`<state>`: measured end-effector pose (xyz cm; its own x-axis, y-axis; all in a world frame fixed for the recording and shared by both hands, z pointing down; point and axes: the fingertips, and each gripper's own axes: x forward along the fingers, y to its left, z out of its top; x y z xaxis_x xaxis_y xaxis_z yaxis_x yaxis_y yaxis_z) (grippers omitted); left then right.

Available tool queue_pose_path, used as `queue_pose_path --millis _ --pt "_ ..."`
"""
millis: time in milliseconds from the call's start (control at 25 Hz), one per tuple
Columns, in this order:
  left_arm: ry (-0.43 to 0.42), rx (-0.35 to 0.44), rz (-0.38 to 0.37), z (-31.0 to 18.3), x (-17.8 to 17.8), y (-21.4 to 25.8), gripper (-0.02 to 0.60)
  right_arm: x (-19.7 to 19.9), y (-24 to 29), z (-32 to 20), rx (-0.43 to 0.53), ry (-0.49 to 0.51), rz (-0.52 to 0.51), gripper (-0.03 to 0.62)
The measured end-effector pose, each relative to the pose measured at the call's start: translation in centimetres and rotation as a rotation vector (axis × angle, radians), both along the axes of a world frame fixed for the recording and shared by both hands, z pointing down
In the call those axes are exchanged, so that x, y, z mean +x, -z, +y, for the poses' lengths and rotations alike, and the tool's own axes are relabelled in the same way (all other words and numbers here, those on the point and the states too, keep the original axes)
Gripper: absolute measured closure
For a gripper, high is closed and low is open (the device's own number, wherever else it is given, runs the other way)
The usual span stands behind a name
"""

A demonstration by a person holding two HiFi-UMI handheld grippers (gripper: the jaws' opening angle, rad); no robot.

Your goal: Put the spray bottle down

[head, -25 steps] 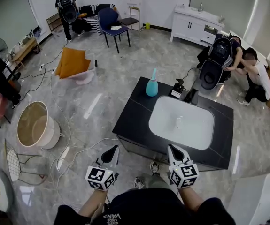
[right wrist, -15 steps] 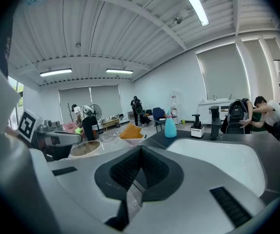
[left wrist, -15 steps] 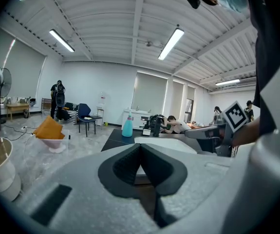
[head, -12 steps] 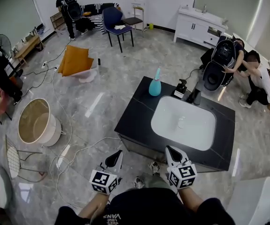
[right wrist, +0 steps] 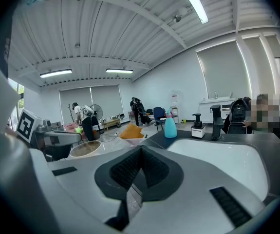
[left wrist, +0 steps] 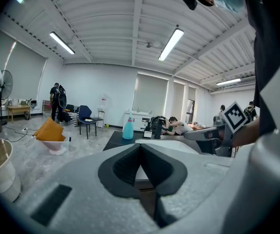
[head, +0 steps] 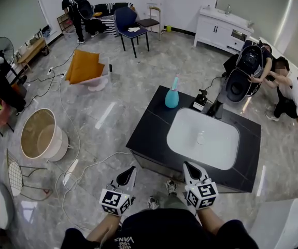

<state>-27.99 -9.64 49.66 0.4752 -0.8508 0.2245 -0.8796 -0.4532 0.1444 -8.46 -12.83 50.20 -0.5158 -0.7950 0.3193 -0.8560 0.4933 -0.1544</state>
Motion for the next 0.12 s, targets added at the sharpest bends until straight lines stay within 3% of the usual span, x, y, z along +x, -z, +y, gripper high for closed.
queue_pose_path --millis 120 --pt "-0.006 0.004 0.008 -0.35 0.35 -0.03 0.571 -0.03 -0.12 -0.38 0.001 0.008 -0.002 0.595"
